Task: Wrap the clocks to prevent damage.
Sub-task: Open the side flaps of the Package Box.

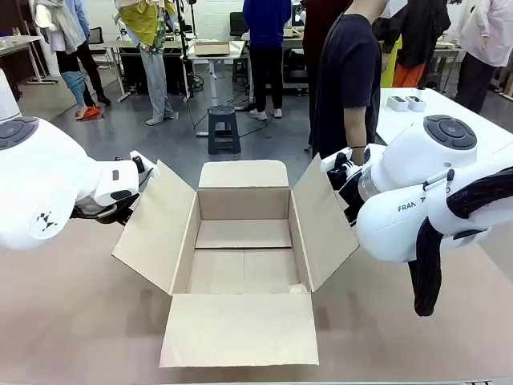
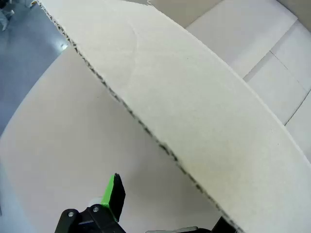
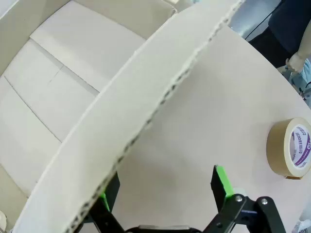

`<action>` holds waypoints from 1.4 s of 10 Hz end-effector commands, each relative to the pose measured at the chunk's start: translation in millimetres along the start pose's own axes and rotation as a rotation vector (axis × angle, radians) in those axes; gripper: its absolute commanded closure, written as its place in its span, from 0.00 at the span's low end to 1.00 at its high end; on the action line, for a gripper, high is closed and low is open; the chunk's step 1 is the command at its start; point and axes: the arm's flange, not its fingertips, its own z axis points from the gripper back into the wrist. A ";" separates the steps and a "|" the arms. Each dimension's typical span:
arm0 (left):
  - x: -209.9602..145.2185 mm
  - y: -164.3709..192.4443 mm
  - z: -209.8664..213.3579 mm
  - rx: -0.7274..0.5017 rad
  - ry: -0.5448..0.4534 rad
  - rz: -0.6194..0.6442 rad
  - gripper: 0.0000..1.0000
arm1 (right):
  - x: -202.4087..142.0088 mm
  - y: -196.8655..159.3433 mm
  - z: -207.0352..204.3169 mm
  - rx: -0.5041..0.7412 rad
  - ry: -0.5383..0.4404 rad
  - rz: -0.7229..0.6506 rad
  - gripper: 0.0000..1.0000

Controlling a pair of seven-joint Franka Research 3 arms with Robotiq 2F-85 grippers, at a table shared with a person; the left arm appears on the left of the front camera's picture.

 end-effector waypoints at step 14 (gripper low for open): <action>0.0 0.0 0.0 0.000 0.000 0.000 0.00 | 3.0 -3.6 25.8 -0.015 -0.038 0.030 0.00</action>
